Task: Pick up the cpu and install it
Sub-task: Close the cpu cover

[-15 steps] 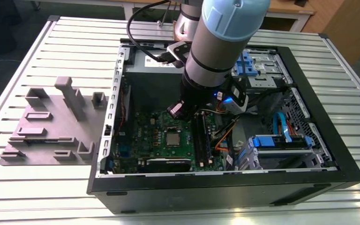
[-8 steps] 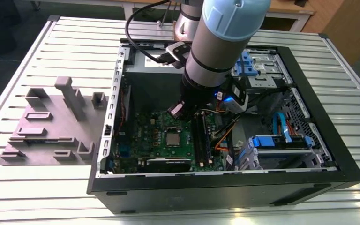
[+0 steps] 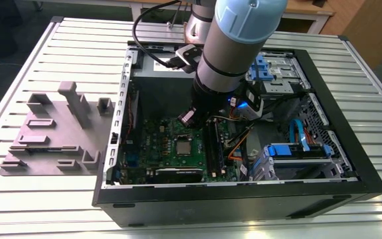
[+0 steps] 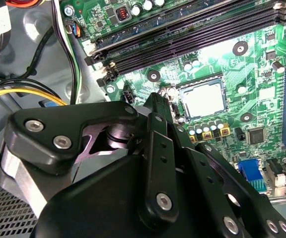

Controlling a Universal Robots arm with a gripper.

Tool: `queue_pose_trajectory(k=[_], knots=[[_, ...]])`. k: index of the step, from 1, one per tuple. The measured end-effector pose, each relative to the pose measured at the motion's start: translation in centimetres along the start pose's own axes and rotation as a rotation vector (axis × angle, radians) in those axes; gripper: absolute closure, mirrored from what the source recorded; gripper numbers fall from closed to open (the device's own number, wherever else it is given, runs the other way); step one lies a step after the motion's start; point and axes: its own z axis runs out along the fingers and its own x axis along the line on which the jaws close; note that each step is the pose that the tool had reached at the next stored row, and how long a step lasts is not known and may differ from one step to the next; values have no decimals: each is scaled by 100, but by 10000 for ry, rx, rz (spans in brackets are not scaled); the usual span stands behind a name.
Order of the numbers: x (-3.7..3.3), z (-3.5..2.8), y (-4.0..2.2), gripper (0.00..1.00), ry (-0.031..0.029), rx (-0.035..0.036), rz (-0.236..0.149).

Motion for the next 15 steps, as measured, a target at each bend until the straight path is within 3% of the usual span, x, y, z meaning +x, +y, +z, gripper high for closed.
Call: queue_pose_trajectory(k=[8, 15], knots=[[-24, -3, -22, 90, 57, 1, -377], [-25, -3, -22, 90, 69, 1, -456]])
